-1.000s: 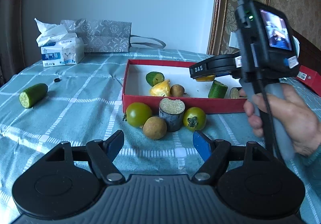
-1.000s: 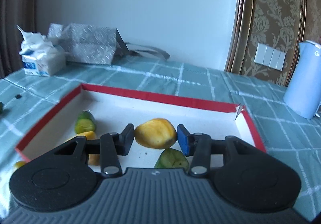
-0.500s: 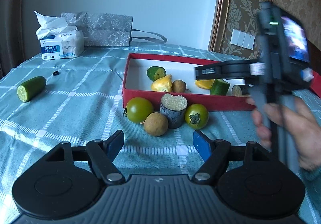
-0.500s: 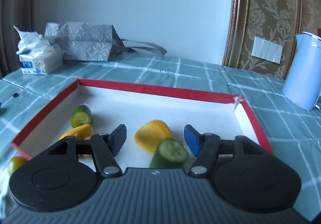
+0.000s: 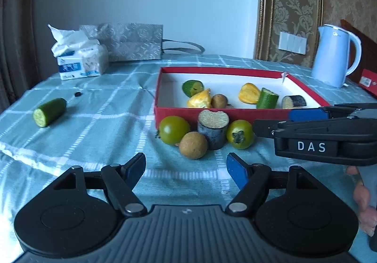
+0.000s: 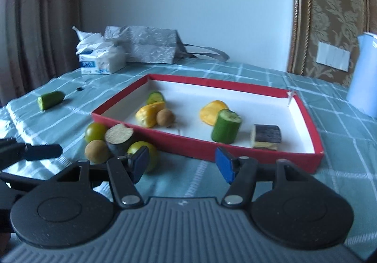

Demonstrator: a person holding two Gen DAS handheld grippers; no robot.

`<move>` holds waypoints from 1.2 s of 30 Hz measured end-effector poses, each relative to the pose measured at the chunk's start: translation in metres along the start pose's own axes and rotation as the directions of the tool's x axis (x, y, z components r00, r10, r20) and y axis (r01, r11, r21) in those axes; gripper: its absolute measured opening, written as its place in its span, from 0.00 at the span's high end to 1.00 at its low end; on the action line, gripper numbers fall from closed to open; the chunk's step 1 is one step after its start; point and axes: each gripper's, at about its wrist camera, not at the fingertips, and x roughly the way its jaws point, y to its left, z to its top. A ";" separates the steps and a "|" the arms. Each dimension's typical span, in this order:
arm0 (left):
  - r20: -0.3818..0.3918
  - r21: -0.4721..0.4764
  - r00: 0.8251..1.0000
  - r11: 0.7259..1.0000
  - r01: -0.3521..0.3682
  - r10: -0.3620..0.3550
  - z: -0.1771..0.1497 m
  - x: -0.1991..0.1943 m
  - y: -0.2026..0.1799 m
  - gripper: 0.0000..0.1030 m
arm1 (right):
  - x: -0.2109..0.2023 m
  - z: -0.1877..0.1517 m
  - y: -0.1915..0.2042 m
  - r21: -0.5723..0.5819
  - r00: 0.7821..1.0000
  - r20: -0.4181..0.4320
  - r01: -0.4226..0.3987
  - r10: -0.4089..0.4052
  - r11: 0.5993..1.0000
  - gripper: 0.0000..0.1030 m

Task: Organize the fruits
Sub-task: 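Move right tool to green round fruit beside tray and close on it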

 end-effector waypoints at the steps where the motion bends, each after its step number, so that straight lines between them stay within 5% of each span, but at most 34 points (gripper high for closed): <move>1: -0.001 0.003 1.000 1.000 -0.006 0.006 0.000 0.000 -0.001 0.27 | 0.001 -0.001 0.001 -0.002 1.000 -0.004 -0.004 0.004 1.000 0.42; 13: -0.028 -0.038 0.998 0.998 -0.052 0.051 0.003 0.003 0.023 0.27 | 0.007 -0.001 0.011 -0.010 0.996 -0.037 -0.086 0.085 0.996 0.43; 23: -0.028 -0.070 0.999 0.996 -0.048 0.046 0.001 0.002 0.028 0.27 | 0.025 0.002 0.022 -0.039 0.993 -0.059 -0.105 0.103 0.994 0.51; 28: -0.022 -0.061 0.998 0.997 -0.056 0.055 0.001 0.002 0.026 0.27 | 0.025 0.002 0.024 -0.042 0.989 -0.060 -0.138 0.135 0.990 0.67; 36: -0.024 -0.063 0.998 0.997 -0.051 0.050 0.001 0.002 0.026 0.27 | 0.017 -0.001 0.018 -0.019 0.992 -0.049 -0.116 0.114 0.993 0.68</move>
